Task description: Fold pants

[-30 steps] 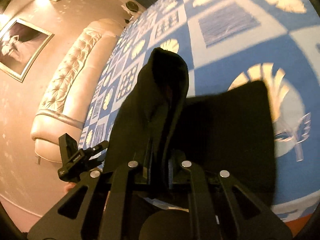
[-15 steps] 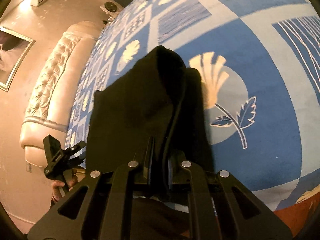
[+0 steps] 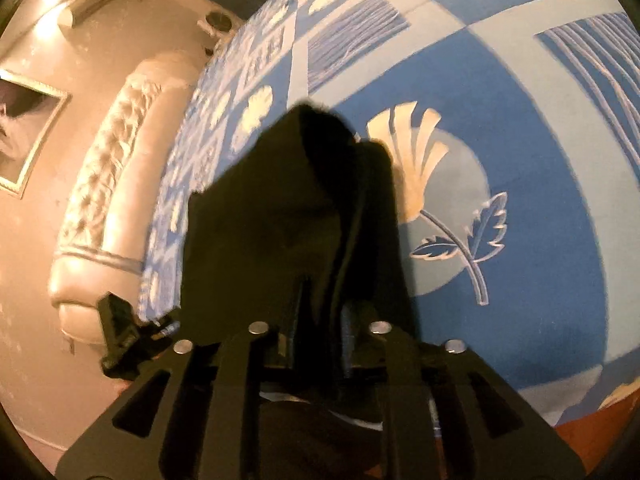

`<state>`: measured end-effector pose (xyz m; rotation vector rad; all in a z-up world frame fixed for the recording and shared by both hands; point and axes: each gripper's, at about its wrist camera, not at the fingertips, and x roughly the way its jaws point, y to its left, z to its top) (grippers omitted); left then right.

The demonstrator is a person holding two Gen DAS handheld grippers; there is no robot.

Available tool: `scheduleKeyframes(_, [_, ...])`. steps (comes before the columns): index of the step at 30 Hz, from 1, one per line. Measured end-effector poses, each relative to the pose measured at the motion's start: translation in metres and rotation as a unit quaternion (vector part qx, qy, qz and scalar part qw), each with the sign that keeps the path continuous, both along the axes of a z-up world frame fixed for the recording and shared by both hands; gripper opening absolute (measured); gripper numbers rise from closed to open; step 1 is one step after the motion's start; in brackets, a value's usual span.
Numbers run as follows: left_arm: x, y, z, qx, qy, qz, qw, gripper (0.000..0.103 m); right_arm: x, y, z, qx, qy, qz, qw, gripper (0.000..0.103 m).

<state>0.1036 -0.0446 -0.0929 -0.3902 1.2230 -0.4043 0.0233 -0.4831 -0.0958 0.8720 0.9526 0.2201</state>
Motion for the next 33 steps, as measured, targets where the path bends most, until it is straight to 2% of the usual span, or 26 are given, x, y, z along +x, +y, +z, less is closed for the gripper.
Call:
scheduleKeyframes(1, [-0.002,0.001,0.000,-0.001,0.002,0.001,1.0000,0.090,-0.006,-0.007,0.004,-0.003,-0.004,-0.015,1.000,0.071])
scheduleKeyframes(2, [-0.002,0.001,0.000,-0.002,0.003,0.001,1.0000,0.090,-0.009,-0.011,0.006,-0.007,-0.002,-0.022,1.000,0.077])
scheduleKeyframes(5, [-0.002,0.003,-0.001,-0.010,0.012,0.005,0.9999,0.090,-0.016,-0.018,-0.004,0.015,0.011,-0.019,1.000,0.078])
scheduleKeyframes(10, [-0.001,0.004,-0.002,-0.015,0.014,0.004,0.9998,0.090,-0.011,-0.012,-0.044,0.122,0.048,0.007,0.991,0.079])
scheduleKeyframes(16, [-0.004,0.002,-0.001,-0.010,0.006,0.005,0.9999,0.090,-0.008,-0.005,-0.052,0.158,0.040,0.036,0.986,0.081])
scheduleKeyframes(20, [-0.003,0.004,0.001,-0.008,0.005,0.008,0.9999,0.090,-0.005,0.003,-0.052,0.150,0.038,0.061,0.986,0.081])
scheduleKeyframes(24, [-0.004,0.006,0.001,-0.010,0.008,0.013,0.9998,0.090,-0.006,0.003,-0.051,0.156,0.036,0.059,0.985,0.081])
scheduleKeyframes(33, [-0.006,-0.006,0.000,-0.019,0.013,-0.015,0.9996,0.090,-0.004,0.011,-0.049,0.136,0.035,0.071,0.988,0.081])
